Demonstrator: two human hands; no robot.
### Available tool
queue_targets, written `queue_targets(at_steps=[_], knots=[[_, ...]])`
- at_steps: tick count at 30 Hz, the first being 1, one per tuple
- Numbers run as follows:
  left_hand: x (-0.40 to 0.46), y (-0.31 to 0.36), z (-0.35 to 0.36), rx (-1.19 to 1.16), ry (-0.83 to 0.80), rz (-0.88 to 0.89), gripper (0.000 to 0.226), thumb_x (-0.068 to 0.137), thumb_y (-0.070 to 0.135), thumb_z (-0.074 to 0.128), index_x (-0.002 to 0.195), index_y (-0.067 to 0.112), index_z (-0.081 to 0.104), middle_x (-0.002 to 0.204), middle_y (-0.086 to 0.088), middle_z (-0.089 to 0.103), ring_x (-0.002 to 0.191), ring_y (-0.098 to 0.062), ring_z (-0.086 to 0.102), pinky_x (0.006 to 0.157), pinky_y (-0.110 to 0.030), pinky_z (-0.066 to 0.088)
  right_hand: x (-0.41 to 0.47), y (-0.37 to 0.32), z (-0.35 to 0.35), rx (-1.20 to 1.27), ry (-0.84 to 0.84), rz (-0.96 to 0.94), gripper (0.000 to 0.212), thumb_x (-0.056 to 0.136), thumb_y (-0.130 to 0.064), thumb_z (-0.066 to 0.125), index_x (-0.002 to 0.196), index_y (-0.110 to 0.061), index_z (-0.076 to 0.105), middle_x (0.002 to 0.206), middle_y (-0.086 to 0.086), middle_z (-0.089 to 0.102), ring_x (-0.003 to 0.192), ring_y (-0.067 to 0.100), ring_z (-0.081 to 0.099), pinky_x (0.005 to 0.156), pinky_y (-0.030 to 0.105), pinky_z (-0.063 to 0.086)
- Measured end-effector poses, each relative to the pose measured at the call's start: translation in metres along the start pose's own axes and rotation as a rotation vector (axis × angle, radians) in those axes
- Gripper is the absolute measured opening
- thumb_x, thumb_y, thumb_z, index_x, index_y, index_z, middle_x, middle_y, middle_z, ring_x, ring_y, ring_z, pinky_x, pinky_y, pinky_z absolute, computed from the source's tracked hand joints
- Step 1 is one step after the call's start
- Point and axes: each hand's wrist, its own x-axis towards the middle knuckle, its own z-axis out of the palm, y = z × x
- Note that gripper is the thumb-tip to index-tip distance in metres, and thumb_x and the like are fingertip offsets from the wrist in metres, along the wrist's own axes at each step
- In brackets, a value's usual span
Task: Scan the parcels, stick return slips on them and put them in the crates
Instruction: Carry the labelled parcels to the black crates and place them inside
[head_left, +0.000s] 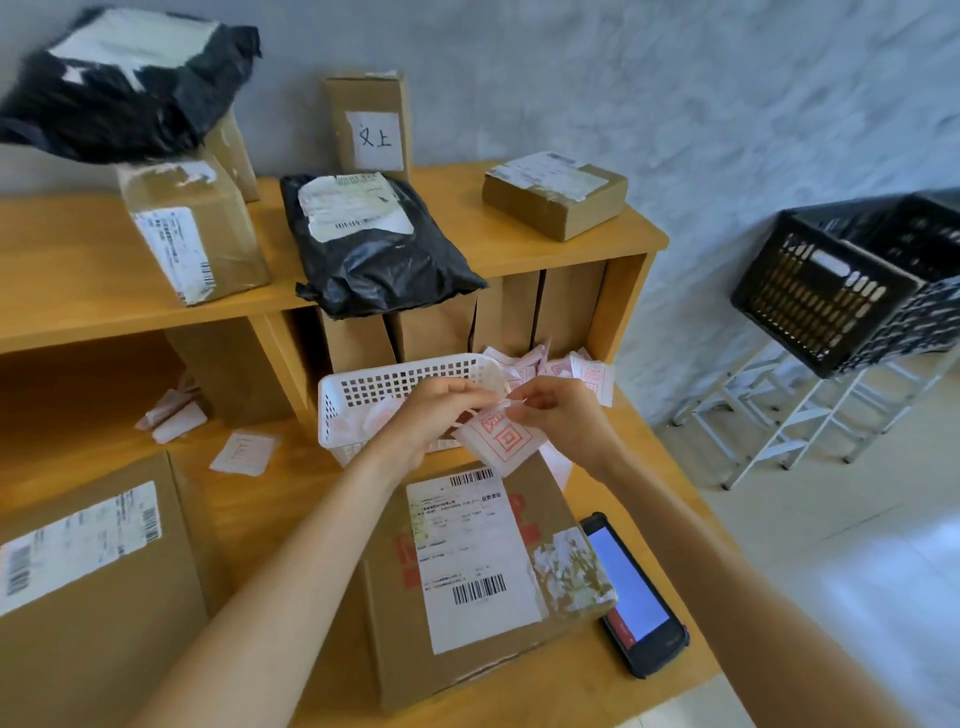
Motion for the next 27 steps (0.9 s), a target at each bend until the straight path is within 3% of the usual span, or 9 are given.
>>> queue_targets(at_steps=[2, 4, 7, 9, 13, 18, 23, 27], knots=[[0.002, -0.007, -0.006, -0.058, 0.043, -0.030, 0.009, 0.088, 0.023, 0.068, 0.088, 0.017, 0.074, 0.086, 0.000, 0.075, 0.086, -0.016, 0.069, 0.075, -0.028, 0.047, 0.002, -0.004, 0.009, -0.039, 0.021, -0.028, 0.020, 0.087, -0.016, 0.069, 0.104, -0.022, 0.062, 0.094, -0.004, 0.067, 0.083, 0.005, 0.066, 0.063, 0.018, 0.056], [0.005, -0.013, -0.012, -0.118, 0.068, -0.051, 0.012, 0.088, 0.022, 0.067, 0.095, 0.014, 0.073, 0.088, -0.001, 0.075, 0.089, -0.018, 0.069, 0.076, -0.030, 0.050, 0.003, -0.008, 0.019, -0.093, 0.070, -0.101, 0.025, 0.085, -0.015, 0.072, 0.102, -0.028, 0.060, 0.104, -0.008, 0.059, 0.087, 0.004, 0.058, 0.063, 0.013, 0.051], [0.008, -0.018, -0.021, -0.217, 0.070, -0.066, 0.010, 0.089, 0.020, 0.067, 0.094, 0.013, 0.072, 0.083, -0.001, 0.075, 0.083, -0.017, 0.069, 0.070, -0.030, 0.052, 0.009, -0.010, 0.033, -0.086, 0.102, -0.164, 0.021, 0.082, -0.012, 0.074, 0.086, -0.030, 0.063, 0.108, -0.013, 0.051, 0.106, 0.015, 0.050, 0.082, 0.028, 0.053], [0.010, -0.020, -0.027, -0.249, 0.079, -0.066, 0.008, 0.089, 0.018, 0.068, 0.092, 0.013, 0.072, 0.082, -0.002, 0.074, 0.080, -0.017, 0.069, 0.067, -0.029, 0.051, 0.015, -0.012, 0.037, -0.087, 0.114, -0.180, 0.018, 0.082, -0.012, 0.074, 0.082, -0.027, 0.065, 0.102, -0.016, 0.049, 0.110, 0.017, 0.049, 0.086, 0.034, 0.053], [0.012, -0.019, -0.035, -0.253, 0.072, -0.072, 0.007, 0.088, 0.019, 0.068, 0.090, 0.013, 0.072, 0.083, -0.003, 0.074, 0.080, -0.017, 0.070, 0.064, -0.026, 0.051, 0.025, -0.017, 0.042, -0.157, 0.091, -0.211, 0.021, 0.081, -0.012, 0.074, 0.096, -0.025, 0.066, 0.107, -0.012, 0.046, 0.110, 0.017, 0.048, 0.086, 0.034, 0.053], [0.016, -0.019, -0.039, -0.243, 0.070, -0.090, 0.009, 0.089, 0.019, 0.068, 0.093, 0.012, 0.072, 0.082, -0.004, 0.073, 0.075, -0.015, 0.069, 0.054, -0.021, 0.049, 0.037, -0.017, 0.047, -0.151, 0.089, -0.232, 0.015, 0.082, -0.015, 0.074, 0.078, -0.027, 0.065, 0.104, -0.010, 0.053, 0.107, 0.022, 0.053, 0.087, 0.045, 0.052], [0.021, -0.021, -0.041, -0.227, 0.073, -0.100, 0.013, 0.088, 0.021, 0.069, 0.095, 0.011, 0.073, 0.085, -0.006, 0.074, 0.079, -0.017, 0.069, 0.064, -0.026, 0.050, 0.046, -0.013, 0.048, -0.188, 0.051, -0.240, 0.014, 0.084, -0.012, 0.071, 0.095, -0.019, 0.066, 0.110, -0.005, 0.053, 0.108, 0.018, 0.050, 0.087, 0.038, 0.053], [0.027, -0.019, -0.041, -0.226, 0.119, -0.123, 0.010, 0.088, 0.018, 0.069, 0.093, 0.009, 0.070, 0.079, -0.003, 0.072, 0.073, -0.014, 0.067, 0.059, -0.024, 0.049, 0.050, -0.012, 0.047, -0.171, 0.064, -0.231, 0.007, 0.084, -0.012, 0.072, 0.084, -0.018, 0.068, 0.104, 0.000, 0.059, 0.105, 0.019, 0.052, 0.084, 0.035, 0.051]])
